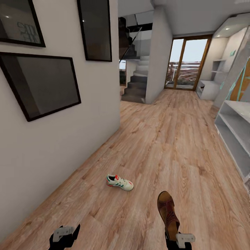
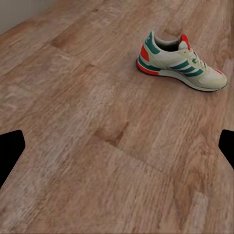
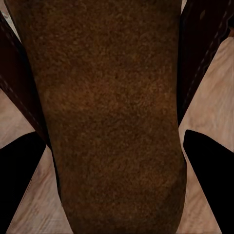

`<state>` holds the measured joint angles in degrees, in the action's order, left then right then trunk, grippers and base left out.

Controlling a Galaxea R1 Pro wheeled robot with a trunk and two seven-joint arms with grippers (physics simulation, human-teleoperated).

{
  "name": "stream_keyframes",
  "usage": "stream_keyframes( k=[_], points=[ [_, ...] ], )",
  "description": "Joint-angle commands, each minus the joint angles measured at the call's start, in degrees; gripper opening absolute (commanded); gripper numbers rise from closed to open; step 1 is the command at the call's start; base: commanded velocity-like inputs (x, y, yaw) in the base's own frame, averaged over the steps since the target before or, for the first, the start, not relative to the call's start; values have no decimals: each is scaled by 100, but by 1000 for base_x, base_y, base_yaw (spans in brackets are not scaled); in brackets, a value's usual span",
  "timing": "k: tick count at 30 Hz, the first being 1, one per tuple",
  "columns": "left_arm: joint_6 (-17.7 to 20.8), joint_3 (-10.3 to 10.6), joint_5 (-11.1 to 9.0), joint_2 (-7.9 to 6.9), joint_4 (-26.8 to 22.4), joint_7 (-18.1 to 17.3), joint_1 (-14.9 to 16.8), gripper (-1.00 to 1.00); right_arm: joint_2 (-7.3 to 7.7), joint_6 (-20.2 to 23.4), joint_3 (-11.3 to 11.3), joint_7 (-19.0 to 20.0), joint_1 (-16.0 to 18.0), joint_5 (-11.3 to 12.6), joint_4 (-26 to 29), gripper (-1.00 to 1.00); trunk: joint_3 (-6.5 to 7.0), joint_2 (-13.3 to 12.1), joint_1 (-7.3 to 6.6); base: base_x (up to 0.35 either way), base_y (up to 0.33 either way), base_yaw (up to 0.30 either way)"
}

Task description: Pick up the two gym shoes and the two sandals from the corridor floor and place them onto the hallstand (shoe rack) in the corridor, making sure they are on the rack and not on the floor. Arrange them so the two gym shoes are next to each other and the two sandals are next to each other.

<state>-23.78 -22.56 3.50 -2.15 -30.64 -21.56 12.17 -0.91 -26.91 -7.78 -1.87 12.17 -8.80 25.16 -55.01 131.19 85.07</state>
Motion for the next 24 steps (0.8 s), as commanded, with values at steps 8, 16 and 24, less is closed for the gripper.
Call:
stream_keyframes(
  k=[8,16,24],
  points=[
    [-21,-38,37,5,5,-41,5,100,-6,-13,-31,-30,4,-53,-5,-100,47,2,1,238,211,-208],
    [-21,-38,37,8,5,-43,5,100,-12,-8,-31,-32,4,-49,-4,-100,58,2,1,235,203,-42],
    [-21,-41,37,6,5,-60,5,100,-13,-8,-31,-26,4,-49,-3,-100,71,2,1,234,201,-51]
  ],
)
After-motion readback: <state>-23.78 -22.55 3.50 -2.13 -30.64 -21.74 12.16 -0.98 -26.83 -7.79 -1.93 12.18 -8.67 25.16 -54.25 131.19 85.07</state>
